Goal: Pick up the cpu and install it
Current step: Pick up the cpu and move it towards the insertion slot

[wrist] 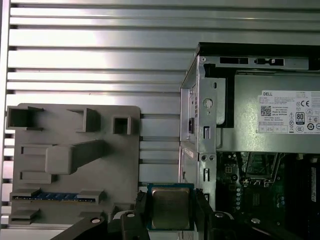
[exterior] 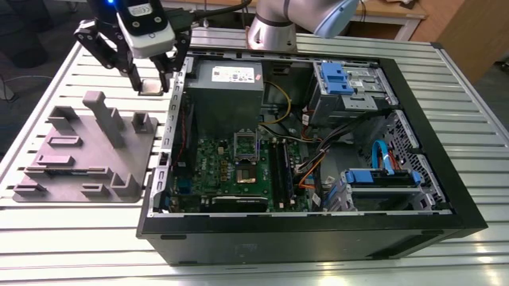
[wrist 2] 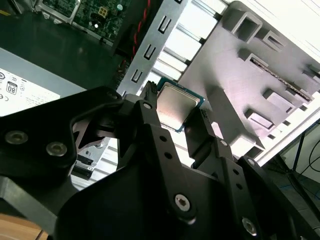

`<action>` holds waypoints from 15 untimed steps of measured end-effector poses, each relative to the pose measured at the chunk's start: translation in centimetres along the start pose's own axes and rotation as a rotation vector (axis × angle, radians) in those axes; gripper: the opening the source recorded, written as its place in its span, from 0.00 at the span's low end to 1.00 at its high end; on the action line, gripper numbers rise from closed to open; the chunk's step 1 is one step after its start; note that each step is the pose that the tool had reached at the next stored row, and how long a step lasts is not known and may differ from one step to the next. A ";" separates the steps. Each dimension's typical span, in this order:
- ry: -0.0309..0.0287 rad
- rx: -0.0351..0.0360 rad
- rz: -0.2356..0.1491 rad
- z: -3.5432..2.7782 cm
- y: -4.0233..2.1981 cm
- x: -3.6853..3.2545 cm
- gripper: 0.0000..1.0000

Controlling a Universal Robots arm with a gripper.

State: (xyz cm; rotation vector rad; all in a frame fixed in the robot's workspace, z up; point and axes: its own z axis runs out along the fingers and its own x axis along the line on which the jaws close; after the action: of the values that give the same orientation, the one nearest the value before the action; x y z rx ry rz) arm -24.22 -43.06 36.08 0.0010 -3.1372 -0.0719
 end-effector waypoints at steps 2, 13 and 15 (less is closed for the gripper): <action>0.0000 0.0000 0.000 0.00 0.00 -0.22 0.47; 0.0000 0.0001 0.000 0.03 0.00 -1.23 0.47; 0.0000 0.0000 0.000 0.03 0.00 -1.39 0.47</action>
State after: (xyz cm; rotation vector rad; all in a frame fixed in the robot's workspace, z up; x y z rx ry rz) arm -22.82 -43.06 36.04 0.0010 -3.1372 -0.0718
